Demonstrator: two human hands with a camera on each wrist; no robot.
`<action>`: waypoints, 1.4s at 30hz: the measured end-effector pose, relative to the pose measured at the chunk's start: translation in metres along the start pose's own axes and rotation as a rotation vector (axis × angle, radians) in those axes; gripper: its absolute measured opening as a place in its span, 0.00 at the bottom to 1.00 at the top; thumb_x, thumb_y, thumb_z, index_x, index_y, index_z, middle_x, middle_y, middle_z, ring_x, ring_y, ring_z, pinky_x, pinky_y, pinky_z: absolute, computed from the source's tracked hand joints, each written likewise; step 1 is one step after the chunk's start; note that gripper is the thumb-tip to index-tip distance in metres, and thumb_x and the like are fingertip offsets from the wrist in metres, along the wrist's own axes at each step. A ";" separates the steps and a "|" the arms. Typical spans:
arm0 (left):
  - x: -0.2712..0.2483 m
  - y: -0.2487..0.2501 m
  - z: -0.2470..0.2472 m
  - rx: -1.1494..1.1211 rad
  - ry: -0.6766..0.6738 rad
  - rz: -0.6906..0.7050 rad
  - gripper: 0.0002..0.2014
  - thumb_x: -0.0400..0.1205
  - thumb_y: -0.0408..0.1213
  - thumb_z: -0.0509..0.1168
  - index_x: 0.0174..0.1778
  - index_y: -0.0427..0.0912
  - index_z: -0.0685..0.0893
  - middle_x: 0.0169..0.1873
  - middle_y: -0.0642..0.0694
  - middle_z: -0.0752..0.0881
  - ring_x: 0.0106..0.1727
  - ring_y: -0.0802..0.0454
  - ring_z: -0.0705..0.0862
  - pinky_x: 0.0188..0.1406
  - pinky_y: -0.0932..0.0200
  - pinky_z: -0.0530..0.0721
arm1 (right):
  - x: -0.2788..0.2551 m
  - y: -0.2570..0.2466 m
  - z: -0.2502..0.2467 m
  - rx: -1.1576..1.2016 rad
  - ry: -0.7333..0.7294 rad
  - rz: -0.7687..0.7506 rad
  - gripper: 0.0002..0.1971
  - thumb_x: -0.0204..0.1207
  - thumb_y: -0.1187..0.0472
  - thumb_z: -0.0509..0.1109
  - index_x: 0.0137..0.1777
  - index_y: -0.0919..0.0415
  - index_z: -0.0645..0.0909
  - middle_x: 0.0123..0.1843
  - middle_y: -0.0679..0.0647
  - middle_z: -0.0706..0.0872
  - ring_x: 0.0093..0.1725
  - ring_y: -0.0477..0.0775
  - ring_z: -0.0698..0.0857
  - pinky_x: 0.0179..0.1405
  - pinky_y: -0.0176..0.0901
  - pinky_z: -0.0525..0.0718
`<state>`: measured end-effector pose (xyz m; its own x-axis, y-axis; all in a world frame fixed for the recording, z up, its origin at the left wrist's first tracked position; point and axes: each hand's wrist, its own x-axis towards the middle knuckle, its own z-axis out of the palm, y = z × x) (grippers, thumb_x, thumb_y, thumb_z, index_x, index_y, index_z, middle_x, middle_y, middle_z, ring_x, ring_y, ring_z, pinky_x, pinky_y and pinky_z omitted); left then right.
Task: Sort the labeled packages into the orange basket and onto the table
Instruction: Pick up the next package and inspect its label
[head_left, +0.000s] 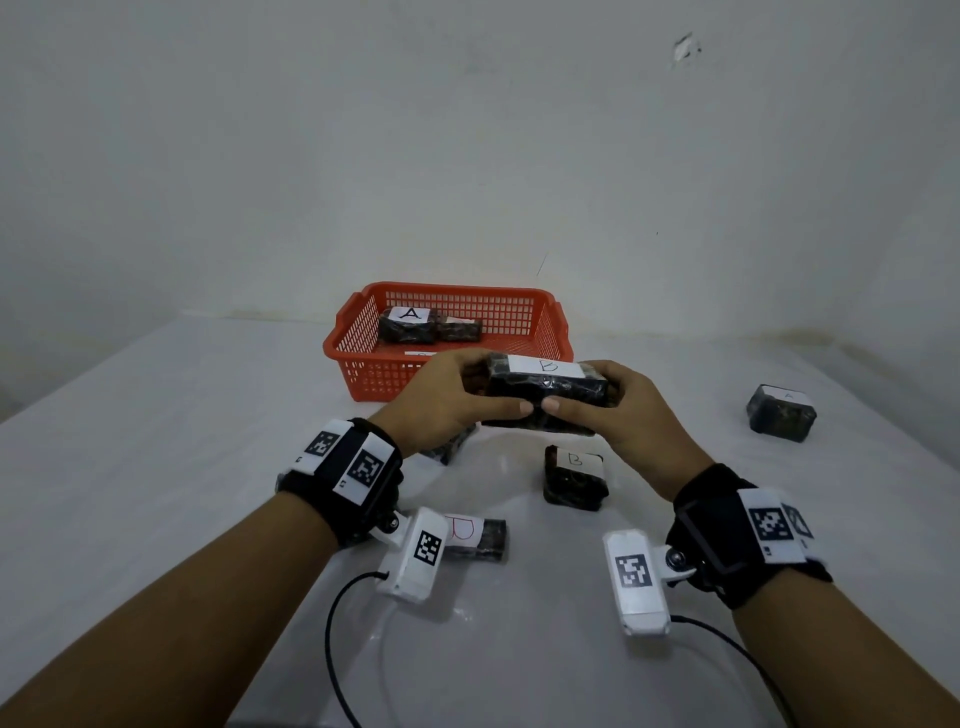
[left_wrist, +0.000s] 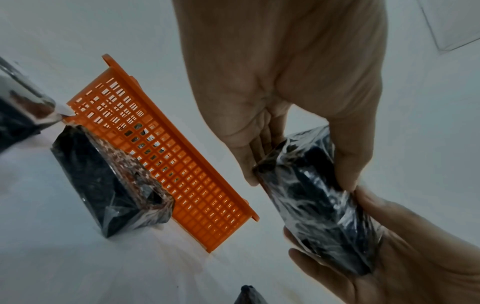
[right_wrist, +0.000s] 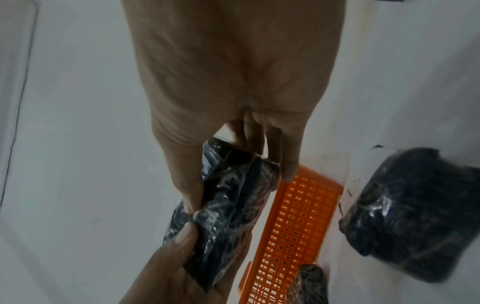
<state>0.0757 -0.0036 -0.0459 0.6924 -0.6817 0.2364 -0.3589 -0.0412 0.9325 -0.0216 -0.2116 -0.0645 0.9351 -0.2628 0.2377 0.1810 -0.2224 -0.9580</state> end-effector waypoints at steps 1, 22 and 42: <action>0.000 0.000 0.000 0.015 0.008 0.004 0.24 0.76 0.26 0.80 0.69 0.39 0.86 0.60 0.47 0.93 0.62 0.55 0.91 0.65 0.59 0.88 | 0.000 0.001 0.000 0.025 -0.021 0.029 0.27 0.72 0.54 0.84 0.70 0.57 0.84 0.62 0.51 0.93 0.59 0.49 0.93 0.56 0.43 0.92; 0.001 -0.004 0.011 -0.064 0.098 -0.070 0.20 0.83 0.45 0.75 0.69 0.41 0.86 0.59 0.43 0.93 0.59 0.45 0.93 0.66 0.42 0.89 | -0.002 -0.009 0.001 0.089 0.025 0.040 0.22 0.70 0.62 0.87 0.65 0.60 0.89 0.57 0.55 0.95 0.54 0.55 0.96 0.54 0.47 0.94; 0.001 -0.009 0.000 -0.185 0.048 -0.103 0.28 0.76 0.44 0.80 0.71 0.39 0.85 0.63 0.39 0.92 0.65 0.39 0.91 0.74 0.35 0.83 | 0.004 -0.002 -0.011 0.236 -0.104 0.106 0.26 0.76 0.64 0.80 0.74 0.61 0.83 0.68 0.62 0.91 0.66 0.63 0.92 0.64 0.53 0.90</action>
<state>0.0794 -0.0042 -0.0542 0.7500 -0.6452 0.1456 -0.1666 0.0287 0.9856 -0.0217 -0.2224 -0.0598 0.9766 -0.1727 0.1280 0.1351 0.0297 -0.9904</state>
